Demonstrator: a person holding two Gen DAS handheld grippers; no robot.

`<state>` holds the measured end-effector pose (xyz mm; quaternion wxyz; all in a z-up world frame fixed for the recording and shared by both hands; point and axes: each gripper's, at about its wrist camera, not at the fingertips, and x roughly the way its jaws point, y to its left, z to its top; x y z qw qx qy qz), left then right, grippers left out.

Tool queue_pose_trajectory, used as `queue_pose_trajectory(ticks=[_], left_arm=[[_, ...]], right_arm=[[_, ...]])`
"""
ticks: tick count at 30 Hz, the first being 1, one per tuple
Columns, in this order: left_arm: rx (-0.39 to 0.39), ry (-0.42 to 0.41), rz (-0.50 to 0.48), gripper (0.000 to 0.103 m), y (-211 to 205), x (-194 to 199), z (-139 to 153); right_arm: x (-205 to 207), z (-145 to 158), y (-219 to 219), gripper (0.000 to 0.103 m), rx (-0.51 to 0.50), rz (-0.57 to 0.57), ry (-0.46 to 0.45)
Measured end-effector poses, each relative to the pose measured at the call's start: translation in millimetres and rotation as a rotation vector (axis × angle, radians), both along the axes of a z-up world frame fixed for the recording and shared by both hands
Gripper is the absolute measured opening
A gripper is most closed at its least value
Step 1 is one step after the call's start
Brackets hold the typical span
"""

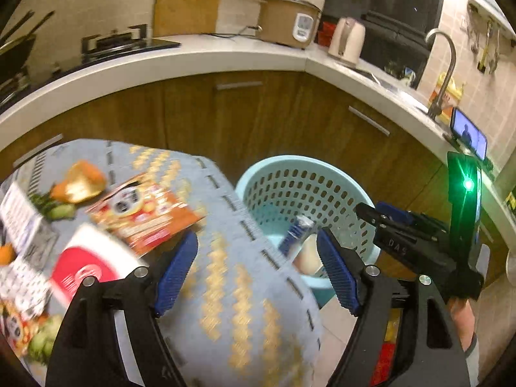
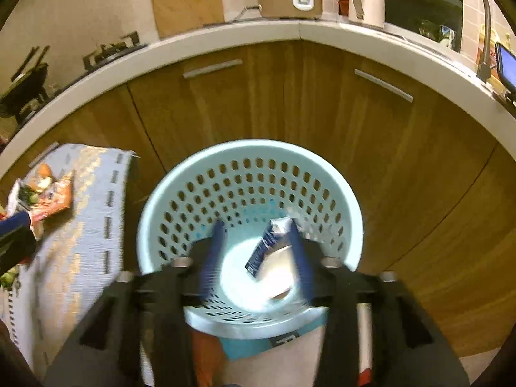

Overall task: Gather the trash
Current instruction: 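Carry carton and cup to the blue basket and release both, then return to the table and grasp the red plastic bag with the left tool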

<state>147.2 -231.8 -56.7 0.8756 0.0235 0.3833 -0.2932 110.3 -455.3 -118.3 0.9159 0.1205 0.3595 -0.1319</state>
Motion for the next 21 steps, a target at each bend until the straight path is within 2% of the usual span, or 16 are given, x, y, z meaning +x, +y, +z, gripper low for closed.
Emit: queue_pose_trajectory(ticks=[4,11,15,21], left_arm=[[-0.024,-0.028,0.064,0.076,44.3,-14.4,10.1],[-0.060,-0.036,0.181,0.077,109.9,-37.8,13.6],[-0.050,-0.064,0.260,0.077,144.5,-51.2,15.8],[-0.018,-0.135,0.430,0.077,212.0,-69.1,25.5]], right_arm=[[-9.5,19.3,18.4,0.057,-0.052,0.007,-0.048],[-21.3,52.4,70.1,0.057,-0.057,0.099,-0.145],[-26.5,64.3,123.4,0.057,-0.067,0.188,-0.195],[-31.3,64.3,214.6,0.056,-0.097,0.349,-0.243]])
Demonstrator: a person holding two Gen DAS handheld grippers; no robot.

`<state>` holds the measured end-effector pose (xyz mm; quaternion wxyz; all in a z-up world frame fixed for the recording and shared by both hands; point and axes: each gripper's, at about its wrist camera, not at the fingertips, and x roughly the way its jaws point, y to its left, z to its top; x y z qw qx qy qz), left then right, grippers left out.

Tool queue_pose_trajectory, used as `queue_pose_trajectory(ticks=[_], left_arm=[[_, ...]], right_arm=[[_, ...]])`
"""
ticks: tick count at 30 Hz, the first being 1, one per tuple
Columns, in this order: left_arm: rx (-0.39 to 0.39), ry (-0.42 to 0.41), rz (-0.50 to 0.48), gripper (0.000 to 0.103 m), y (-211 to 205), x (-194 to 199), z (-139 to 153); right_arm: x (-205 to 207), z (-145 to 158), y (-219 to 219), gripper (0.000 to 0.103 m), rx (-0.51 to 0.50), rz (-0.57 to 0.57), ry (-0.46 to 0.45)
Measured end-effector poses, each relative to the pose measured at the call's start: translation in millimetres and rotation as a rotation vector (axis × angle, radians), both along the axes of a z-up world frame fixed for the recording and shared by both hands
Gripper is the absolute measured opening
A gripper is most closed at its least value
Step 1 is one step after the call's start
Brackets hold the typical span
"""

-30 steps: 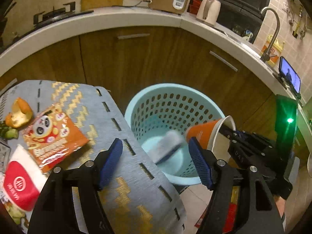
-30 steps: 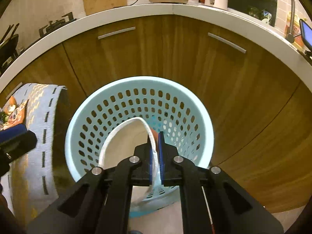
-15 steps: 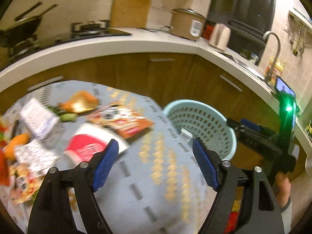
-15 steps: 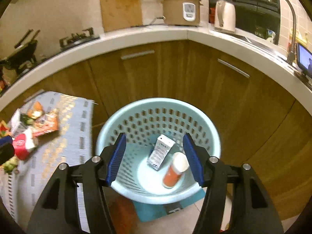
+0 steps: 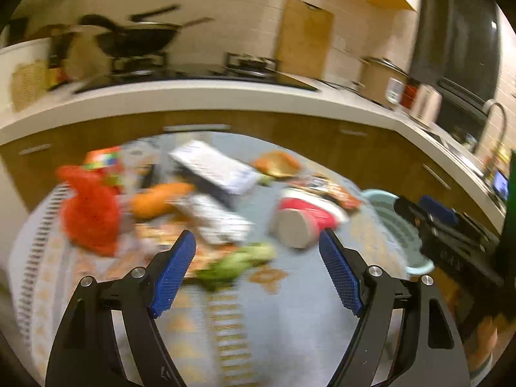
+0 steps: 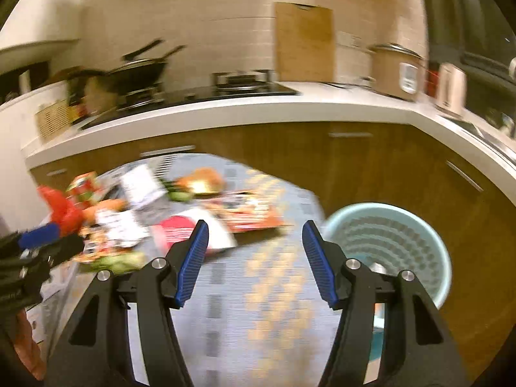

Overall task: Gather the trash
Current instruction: 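Return to the table and grasp the red plastic bag with the left tool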

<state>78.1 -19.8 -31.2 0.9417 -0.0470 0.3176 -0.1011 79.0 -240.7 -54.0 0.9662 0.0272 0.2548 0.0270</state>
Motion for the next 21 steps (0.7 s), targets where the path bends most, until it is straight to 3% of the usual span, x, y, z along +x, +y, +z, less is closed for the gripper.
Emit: queue_pose_trajectory(ticks=[3,7,12,15,17,21], left_arm=[[0.022,-0.028,0.115,0.077,38.6,-5.8,6.1],[0.112,-0.010,0.261,0.094,84.9,6.2,5.3],[0.132,0.094,0.277,0.094,113.1,45.0,-16.1],[0.151,0.107,0.294,0.094,119.9,64.6,-27.6],[0.171,0.121,0.300,0.091,120.4,77.9,-35.3],[0.147,0.144,0.285,0.074,123.5,88.5,-50.8]], right_arm=[[1.8,-1.9,33.1,0.050,-0.012,0.058,-0.003],[8.3,-3.3,68.6,0.050,-0.025,0.126,0.019],[22.4,-12.0,75.5,0.050,-0.014,0.127,0.076],[26.3,-20.9,76.4,0.050,-0.012,0.125,0.114],[25.9,-26.2,83.2,0.050,-0.005,0.160,0.136],[24.0,-35.8,107.0,0.050,-0.033,0.244,0.171]])
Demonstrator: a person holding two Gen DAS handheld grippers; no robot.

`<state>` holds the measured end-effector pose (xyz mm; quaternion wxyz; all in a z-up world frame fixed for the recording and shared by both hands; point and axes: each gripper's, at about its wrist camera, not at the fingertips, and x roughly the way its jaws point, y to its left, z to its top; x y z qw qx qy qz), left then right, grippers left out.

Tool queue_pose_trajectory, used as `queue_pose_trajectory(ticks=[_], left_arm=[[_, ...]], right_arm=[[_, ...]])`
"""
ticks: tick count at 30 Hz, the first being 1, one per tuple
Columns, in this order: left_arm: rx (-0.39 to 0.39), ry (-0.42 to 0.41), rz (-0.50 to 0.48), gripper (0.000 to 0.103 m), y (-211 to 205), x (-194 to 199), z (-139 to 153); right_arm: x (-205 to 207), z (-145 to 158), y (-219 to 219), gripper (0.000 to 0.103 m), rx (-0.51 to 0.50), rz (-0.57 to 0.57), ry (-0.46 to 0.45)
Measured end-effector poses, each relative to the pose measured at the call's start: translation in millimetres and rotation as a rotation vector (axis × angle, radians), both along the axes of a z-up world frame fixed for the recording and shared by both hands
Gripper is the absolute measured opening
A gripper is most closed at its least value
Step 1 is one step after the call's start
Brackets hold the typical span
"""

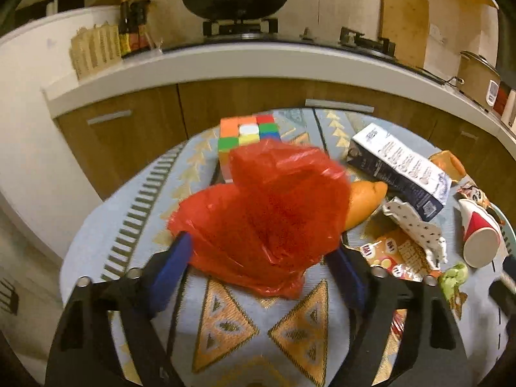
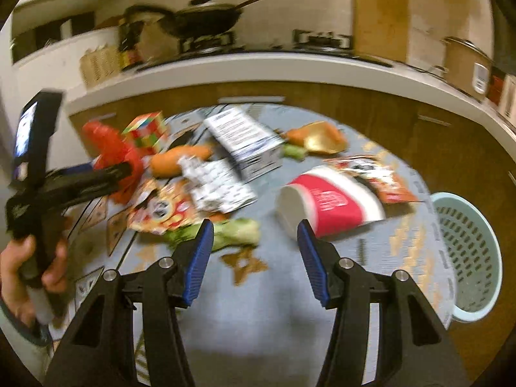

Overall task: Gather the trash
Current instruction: 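Return to the table and grasp the red plastic bag with the left tool, then grasp the green vegetable stalk with the right tool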

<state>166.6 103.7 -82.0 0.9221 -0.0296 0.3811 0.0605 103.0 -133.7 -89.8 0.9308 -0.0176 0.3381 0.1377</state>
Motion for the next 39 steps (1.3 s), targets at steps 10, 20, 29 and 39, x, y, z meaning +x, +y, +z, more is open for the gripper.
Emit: queue_pose_trajectory(ticks=[10,20,29,39], left_arm=[[0.006,-0.068,-0.002,0.035,-0.3,-10.8,-6.2],[-0.053,-0.109,-0.001,0.034,7.3,-17.4,-3.3],[-0.055,-0.116,0.002,0.034,7.0,-18.8,-2.7],[-0.062,-0.130,-0.016,0.034,6.0,-24.5,2.8]], right_arm=[[43.4,-20.1,1.1,0.050,0.108,0.067,0.164],[4.1,-21.2,17.2,0.040,0.101,0.220,0.223],[-22.2,-8.6,35.0,0.040,-0.026,0.280,0.117],[6.1,-33.0,58.5,0.028,-0.081,0.292,0.177]])
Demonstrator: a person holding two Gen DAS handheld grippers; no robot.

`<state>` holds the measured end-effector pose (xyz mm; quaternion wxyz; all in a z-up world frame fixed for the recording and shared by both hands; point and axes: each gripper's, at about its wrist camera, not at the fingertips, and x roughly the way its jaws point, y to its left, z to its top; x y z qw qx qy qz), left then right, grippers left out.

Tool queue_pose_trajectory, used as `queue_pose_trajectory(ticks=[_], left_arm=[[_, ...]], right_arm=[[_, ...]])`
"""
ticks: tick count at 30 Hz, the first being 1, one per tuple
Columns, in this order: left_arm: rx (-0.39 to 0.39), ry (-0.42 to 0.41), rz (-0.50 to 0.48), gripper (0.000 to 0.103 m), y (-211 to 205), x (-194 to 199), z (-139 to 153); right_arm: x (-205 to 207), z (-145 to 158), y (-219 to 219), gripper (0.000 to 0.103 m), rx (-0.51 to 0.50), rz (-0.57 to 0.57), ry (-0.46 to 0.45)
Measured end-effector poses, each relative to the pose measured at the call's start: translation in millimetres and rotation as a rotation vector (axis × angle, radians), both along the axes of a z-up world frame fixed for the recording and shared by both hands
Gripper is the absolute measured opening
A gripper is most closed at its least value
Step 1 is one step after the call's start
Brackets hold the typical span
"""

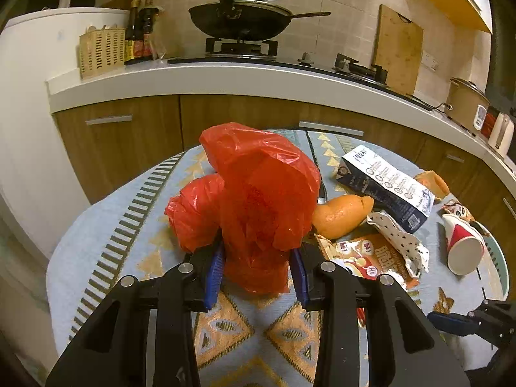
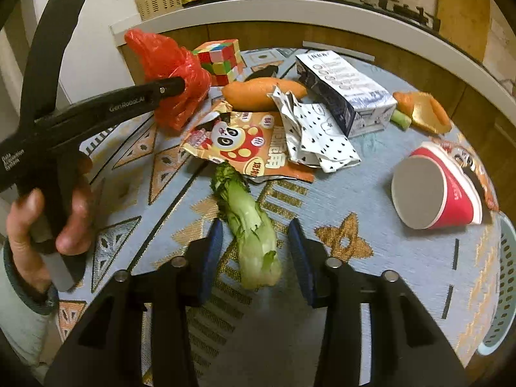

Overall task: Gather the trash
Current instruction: 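Grasp the green vegetable stalk with the right tool, then carry bag and stalk to the blue basket and release both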

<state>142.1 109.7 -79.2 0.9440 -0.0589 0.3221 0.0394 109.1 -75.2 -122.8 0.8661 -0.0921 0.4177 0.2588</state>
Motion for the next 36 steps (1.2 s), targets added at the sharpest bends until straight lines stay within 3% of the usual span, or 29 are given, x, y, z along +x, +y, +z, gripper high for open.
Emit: queue_pose_trajectory(ticks=[1,9,16,28,36], left_arm=[[-0.003,-0.006,-0.011,0.034,-1.1,-5.3,2.9],[-0.085,-0.102,-0.192,0.034,-21.6,-50.7,39.7],[-0.051,-0.164,-0.313,0.034,-73.9,-61.6,72.2],[0.001,-0.191,-0.584,0.034,-221.9,-49.6,100.2],[0.035,-0.140,-0.735,0.034,-327.8,-20.6,88.1]], right_arm=[[-4.3,2.3,0.0,0.022,-0.005,0.012,-0.016],[-28.1,31.1,-32.3,0.021,0.059,-0.040,-0.108],[-36.7,62.4,-92.9,0.021,0.114,-0.175,-0.190],[-46.4,85.8,-232.5,0.021,0.164,-0.479,-0.270],[-39.6,62.0,-324.3,0.021,0.187,-0.738,-0.201]])
